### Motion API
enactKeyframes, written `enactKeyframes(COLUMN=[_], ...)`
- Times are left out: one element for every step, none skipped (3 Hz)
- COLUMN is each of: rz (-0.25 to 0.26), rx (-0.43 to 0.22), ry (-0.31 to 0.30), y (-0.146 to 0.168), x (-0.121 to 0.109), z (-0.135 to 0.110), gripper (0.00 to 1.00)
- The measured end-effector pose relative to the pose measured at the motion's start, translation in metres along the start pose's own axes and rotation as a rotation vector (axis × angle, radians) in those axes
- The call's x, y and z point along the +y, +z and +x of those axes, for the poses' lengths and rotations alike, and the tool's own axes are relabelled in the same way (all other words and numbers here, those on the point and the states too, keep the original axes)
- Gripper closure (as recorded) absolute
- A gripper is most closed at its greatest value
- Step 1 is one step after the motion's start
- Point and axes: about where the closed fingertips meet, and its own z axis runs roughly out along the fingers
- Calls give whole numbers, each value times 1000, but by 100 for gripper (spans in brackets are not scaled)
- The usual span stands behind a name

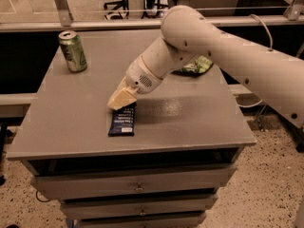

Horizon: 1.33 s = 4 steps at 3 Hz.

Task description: Pick rxbar blueberry

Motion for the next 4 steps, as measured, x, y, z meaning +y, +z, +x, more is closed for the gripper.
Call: enactKeyframes(rz=[10,47,87,128], rx=[10,19,32,47], ry=[-10,-41,-77,-116], y=[-7,-30,-56,-81], x=[-5,-13,-17,-17], z=[-2,-10,-16,-23], gripper=[100,100,100,100])
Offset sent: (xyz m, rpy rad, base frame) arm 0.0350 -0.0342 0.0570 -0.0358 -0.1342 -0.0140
